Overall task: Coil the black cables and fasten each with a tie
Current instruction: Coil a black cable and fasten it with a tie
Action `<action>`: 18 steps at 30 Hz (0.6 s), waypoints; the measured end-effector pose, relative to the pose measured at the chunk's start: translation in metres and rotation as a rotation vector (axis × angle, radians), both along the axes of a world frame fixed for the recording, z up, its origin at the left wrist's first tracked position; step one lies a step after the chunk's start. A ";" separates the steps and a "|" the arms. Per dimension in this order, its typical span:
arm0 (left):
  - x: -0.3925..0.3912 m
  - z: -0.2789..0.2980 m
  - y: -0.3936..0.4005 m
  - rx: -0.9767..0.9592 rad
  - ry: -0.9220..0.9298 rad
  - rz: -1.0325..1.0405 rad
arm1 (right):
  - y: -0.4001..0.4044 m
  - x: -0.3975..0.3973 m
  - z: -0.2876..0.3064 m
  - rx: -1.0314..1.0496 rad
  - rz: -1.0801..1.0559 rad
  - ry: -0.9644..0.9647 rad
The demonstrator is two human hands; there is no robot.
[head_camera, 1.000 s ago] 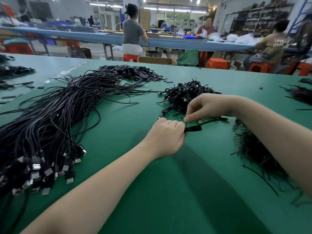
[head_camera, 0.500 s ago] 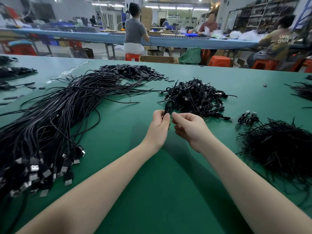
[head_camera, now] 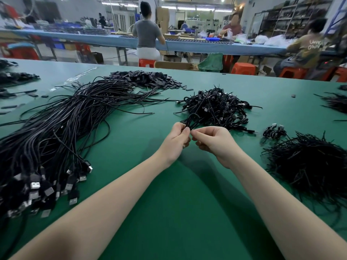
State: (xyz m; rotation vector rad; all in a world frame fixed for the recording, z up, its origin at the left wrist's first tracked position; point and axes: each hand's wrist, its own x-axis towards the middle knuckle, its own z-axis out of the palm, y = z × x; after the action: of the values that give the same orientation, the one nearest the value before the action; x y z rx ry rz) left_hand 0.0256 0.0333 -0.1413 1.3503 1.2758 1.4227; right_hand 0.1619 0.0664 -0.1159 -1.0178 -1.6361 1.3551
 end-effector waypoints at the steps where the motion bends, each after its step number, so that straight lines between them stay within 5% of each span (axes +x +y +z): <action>1: 0.001 0.000 0.000 0.003 -0.017 0.006 | 0.001 -0.001 -0.001 0.082 -0.035 -0.028; 7: 0.008 0.010 0.001 -0.122 0.037 0.095 | -0.002 -0.005 -0.010 0.841 -0.242 -0.327; 11: -0.007 0.042 -0.006 -0.651 0.202 -0.114 | -0.001 0.003 -0.016 1.471 -0.226 -0.636; 14: -0.037 0.060 -0.009 -0.760 0.187 -0.254 | -0.007 -0.004 -0.016 1.243 -0.122 -0.489; 18: -0.051 0.060 -0.005 -0.460 0.196 -0.202 | -0.005 -0.009 -0.019 0.845 -0.227 -0.225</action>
State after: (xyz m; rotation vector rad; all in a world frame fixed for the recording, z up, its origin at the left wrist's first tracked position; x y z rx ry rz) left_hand -0.0254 0.0282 -0.0815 1.2738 1.4383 0.8086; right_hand 0.1530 0.0611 -0.1351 -0.8011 -1.9188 0.3170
